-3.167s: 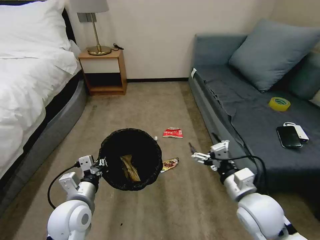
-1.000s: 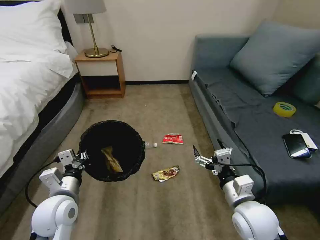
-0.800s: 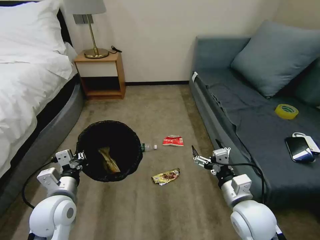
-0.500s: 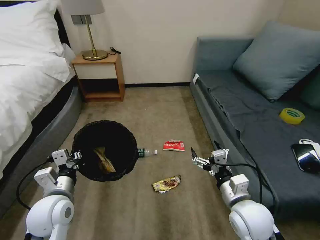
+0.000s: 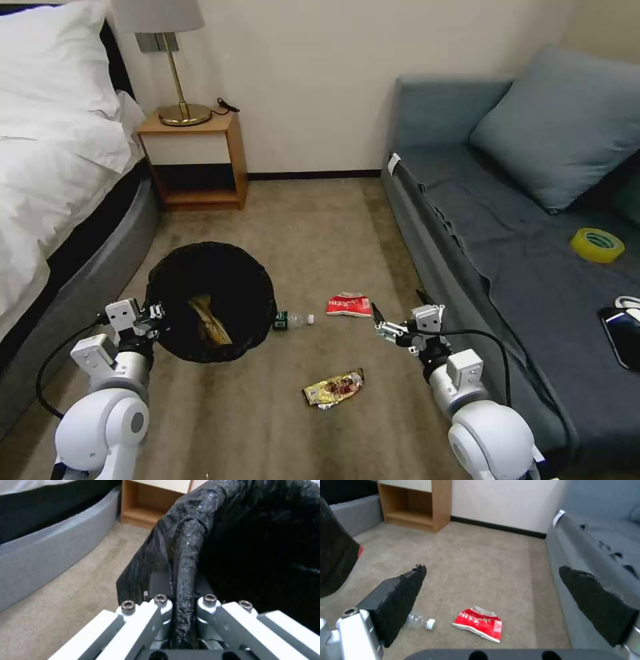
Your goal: Pick up the trash bin, then pick up the garbage on the floor and place it into the trash bin.
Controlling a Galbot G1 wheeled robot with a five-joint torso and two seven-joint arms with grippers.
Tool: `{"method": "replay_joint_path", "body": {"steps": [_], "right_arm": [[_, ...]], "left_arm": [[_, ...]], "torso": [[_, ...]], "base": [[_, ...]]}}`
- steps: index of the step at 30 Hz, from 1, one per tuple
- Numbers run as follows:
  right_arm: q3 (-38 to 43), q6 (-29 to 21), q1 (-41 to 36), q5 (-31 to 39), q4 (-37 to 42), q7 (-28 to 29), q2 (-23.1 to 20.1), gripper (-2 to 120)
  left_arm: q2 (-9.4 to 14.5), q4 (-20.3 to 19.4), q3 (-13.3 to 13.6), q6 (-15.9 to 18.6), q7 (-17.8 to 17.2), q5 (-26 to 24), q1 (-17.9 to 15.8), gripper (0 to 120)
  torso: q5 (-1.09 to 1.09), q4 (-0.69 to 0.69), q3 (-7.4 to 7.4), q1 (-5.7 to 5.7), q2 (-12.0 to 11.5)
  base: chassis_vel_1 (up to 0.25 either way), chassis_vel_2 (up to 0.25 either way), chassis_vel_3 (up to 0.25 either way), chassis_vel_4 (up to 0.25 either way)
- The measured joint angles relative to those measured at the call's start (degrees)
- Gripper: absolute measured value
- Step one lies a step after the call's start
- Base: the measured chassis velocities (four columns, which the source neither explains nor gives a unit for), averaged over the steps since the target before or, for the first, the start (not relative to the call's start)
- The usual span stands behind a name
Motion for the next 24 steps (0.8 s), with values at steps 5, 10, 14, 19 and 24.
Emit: {"method": "replay_joint_path", "body": {"steps": [5, 10, 14, 19, 24], "right_arm": [[-3.5, 0.09, 2.36, 2.23, -4.07, 0.83, -1.73, 100], [-10.79, -2.82, 7.99, 11.96, -10.77, 3.89, -3.85, 100], [-17.11, -7.94, 14.2, 22.8, -14.95, 8.34, -4.21, 100], [-23.19, -14.17, 21.56, 37.3, -19.79, 14.61, -4.47, 100], [-28.61, -22.14, 31.04, 62.23, -27.87, 27.05, -4.39, 100]], "left_arm": [[0.21, 1.13, -0.15, -0.05, 0.55, 0.02, -0.48, 3], [-0.03, 1.78, -0.02, -0.06, 1.05, -0.02, -0.51, 3], [-0.78, 2.0, 0.02, -0.11, 1.34, 0.02, -0.64, 3], [-1.33, 2.37, -0.29, -0.23, 1.9, 0.07, -0.66, 3], [-1.51, 3.5, -1.34, -0.5, 2.44, 0.14, -1.21, 3]], "torso": [[0.0, 0.0, 0.0, 0.0, 0.0], [0.0, 0.0, -0.01, 0.0, 0.0], [0.0, 0.01, 0.0, 0.0, 0.0], [0.0, 0.01, 0.0, 0.0, 0.0], [-0.01, 0.0, 0.0, 0.0, 0.0]], "base": [[-0.055, 0.032, 0.044, -0.055], [0.0, 0.0, 0.0, 0.0], [0.0, 0.0, 0.0, 0.0], [0.0, 0.0, 0.0, 0.0], [0.0, 0.0, 0.0, 0.0]]}}
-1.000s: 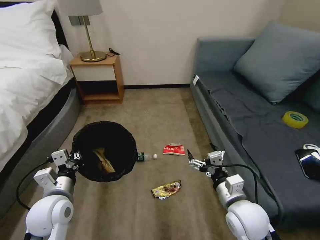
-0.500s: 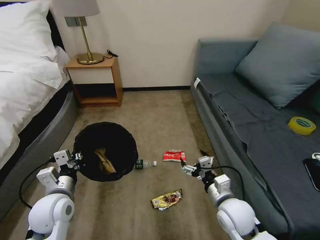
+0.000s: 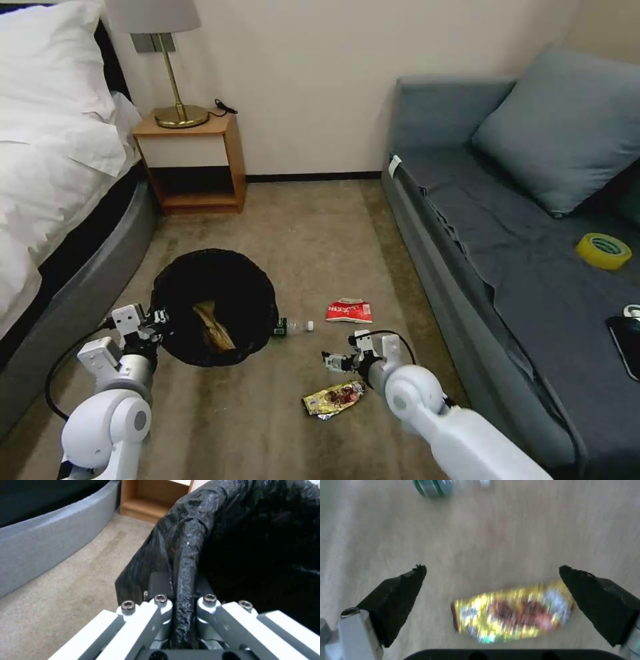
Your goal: Pick up the trash bin, then pick up the garbage on the floor and place it into the trash bin.
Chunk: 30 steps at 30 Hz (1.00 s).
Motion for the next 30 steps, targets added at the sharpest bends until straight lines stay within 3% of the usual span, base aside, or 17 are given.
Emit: {"method": "replay_joint_path", "body": {"steps": [4, 9, 15, 30], "right_arm": [[-2.11, -1.51, 4.26, 6.58, -6.15, 2.3, 1.56, 100], [-2.6, -2.09, 5.96, 7.66, -11.86, 2.62, 4.15, 100], [-1.38, -2.84, 5.83, 5.6, -17.11, 2.64, 6.56, 100], [1.59, -3.27, 1.12, -0.26, -19.36, 1.97, 6.94, 100]], "left_arm": [[-0.05, 0.99, -0.5, -0.15, 0.17, 0.07, -0.51, 3], [-0.23, 1.52, -0.42, -0.29, 0.41, 0.33, -0.78, 3], [0.0, 2.18, 0.07, -0.44, 0.69, 0.67, -1.12, 3], [0.39, 3.29, 0.54, -0.99, 1.04, 0.88, -1.55, 3]], "torso": [[-0.01, 0.01, 0.0, 0.0, 0.0], [0.0, 0.01, 0.0, 0.0, 0.0], [0.0, 0.01, -0.01, 0.0, 0.0], [0.01, 0.0, 0.0, 0.0, 0.0]], "base": [[0.0, 0.0, 0.0, 0.0], [0.0, 0.0, 0.0, 0.0], [0.0, 0.0, 0.0, 0.0], [0.0, 0.0, 0.0, 0.0]]}}
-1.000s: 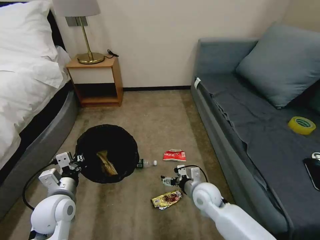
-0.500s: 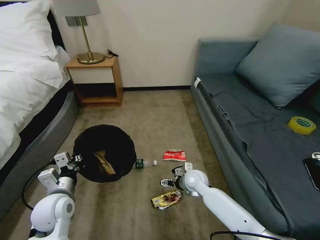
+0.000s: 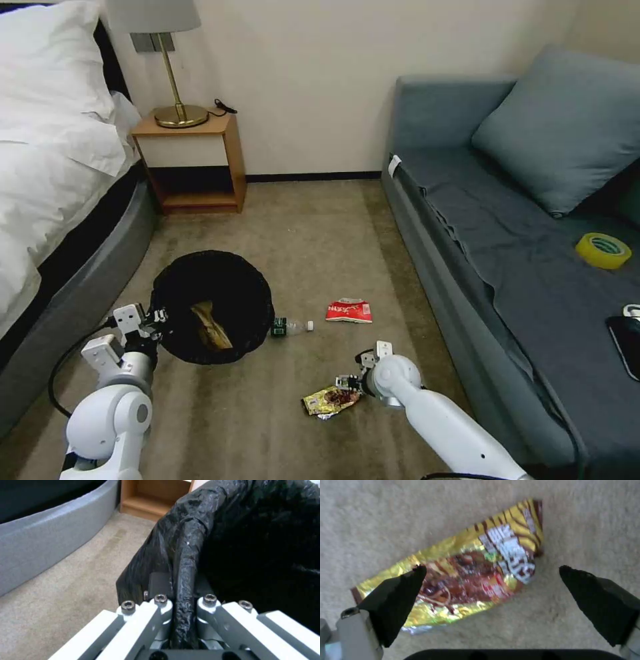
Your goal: Pick up the trash bin, then pick up the garbage on the floor and place it into the trash bin.
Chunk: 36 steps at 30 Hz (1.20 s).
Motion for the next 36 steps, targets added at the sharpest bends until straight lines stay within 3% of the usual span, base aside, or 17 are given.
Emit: {"method": "replay_joint_path", "body": {"steps": [36], "right_arm": [[-1.03, 3.6, -0.23, -6.32, -3.18, -4.36, 5.0, 100]], "left_arm": [[0.83, 1.36, -2.84, -2.02, 2.37, -0.82, 1.1, 3]], "torso": [[0.0, 0.01, 0.0, 0.0, 0.0]], "base": [[0.0, 0.0, 0.0, 0.0]]}}
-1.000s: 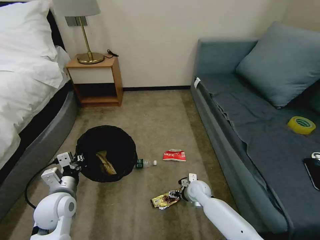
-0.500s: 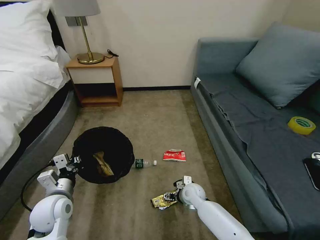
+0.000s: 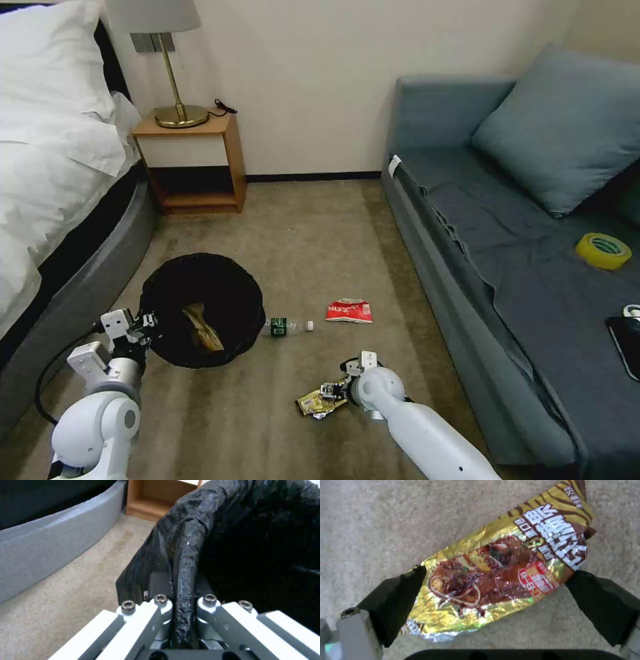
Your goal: Pick up the trash bin, then pick up the garbage on the floor and place it into the trash bin.
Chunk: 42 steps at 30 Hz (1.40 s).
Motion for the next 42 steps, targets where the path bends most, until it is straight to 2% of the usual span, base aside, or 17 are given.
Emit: {"method": "replay_joint_path", "body": {"steps": [9, 11, 13, 16, 22, 25, 27, 31, 37, 39, 41, 42], "right_arm": [[0.07, 0.34, 0.09, -1.64, -1.62, -0.43, 0.83, 99], [0.08, 0.34, 0.17, -2.15, -1.85, -0.55, 0.96, 93], [0.09, 0.32, 0.18, -2.29, -1.88, -0.58, 0.97, 92], [0.17, 0.25, 0.32, -2.89, -2.17, -0.72, 1.12, 81], [0.09, 0.2, 0.39, -3.49, -2.43, -0.83, 1.21, 71], [0.02, 0.2, 0.4, -3.96, -2.67, -1.06, 1.28, 62], [0.02, 0.2, 0.4, -3.98, -2.69, -1.1, 1.28, 61], [-0.15, 0.48, 0.38, -4.38, -3.06, -1.18, 1.43, 47], [-0.31, 0.76, 0.34, -4.91, -3.48, -1.15, 1.59, 34], [-0.32, 0.85, 0.31, -5.05, -3.67, -1.09, 1.58, 27], [-0.33, 0.95, 0.27, -5.09, -3.76, -1.02, 1.58, 15], [-0.33, 0.95, 0.27, -5.09, -3.76, -1.02, 1.58, 15]], "left_arm": [[0.42, 0.54, 0.03, -0.23, 0.18, -0.05, -0.24, 3], [0.55, 0.68, 0.05, -0.3, 0.21, -0.07, -0.3, 3], [0.57, 0.69, 0.07, -0.3, 0.22, -0.07, -0.3, 3], [0.61, 0.91, 0.09, -0.4, 0.28, -0.08, -0.37, 3], [0.61, 1.12, 0.09, -0.55, 0.45, -0.08, -0.51, 3], [0.6, 1.34, 0.0, -0.63, 0.66, -0.1, -0.51, 3], [0.61, 1.36, -0.03, -0.64, 0.69, -0.11, -0.51, 3], [0.61, 1.47, -0.15, -0.74, 0.8, -0.18, -0.48, 3], [0.72, 1.56, -0.33, -0.78, 0.95, -0.3, -0.45, 3], [0.83, 1.59, -0.44, -0.79, 0.97, -0.44, -0.46, 3], [1.0, 1.68, -0.52, -0.78, 1.03, -0.59, -0.51, 3], [1.0, 1.68, -0.52, -0.78, 1.03, -0.59, -0.51, 3]], "torso": [[-0.01, 0.0, 0.0, -0.01, 0.01], [-0.05, -0.01, -0.01, -0.01, 0.02], [-0.05, -0.02, -0.02, -0.01, 0.03], [-0.08, -0.04, -0.02, -0.01, 0.05], [-0.07, -0.06, -0.03, -0.02, 0.06], [-0.08, -0.06, -0.03, -0.02, 0.06], [-0.08, -0.06, -0.03, -0.02, 0.06], [-0.05, -0.04, -0.02, -0.02, 0.03], [-0.05, -0.04, -0.02, -0.02, 0.02], [-0.06, -0.04, -0.01, -0.01, 0.01], [-0.02, -0.03, 0.0, -0.01, -0.01], [-0.02, -0.03, 0.0, -0.01, -0.01]], "base": [[0.0, 0.0, 0.0, 0.0], [0.0, 0.0, 0.0, 0.0], [0.0, 0.0, 0.0, 0.0], [0.0, 0.0, 0.0, 0.0], [0.0, 0.0, 0.0, 0.0], [0.0, 0.0, 0.0, 0.0], [0.0, 0.0, 0.0, 0.0], [0.0, 0.0, 0.0, 0.0], [0.0, 0.0, 0.0, 0.0], [0.0, 0.0, 0.0, 0.0], [0.0, 0.0, 0.0, 0.0], [0.0, 0.0, 0.0, 0.0]]}}
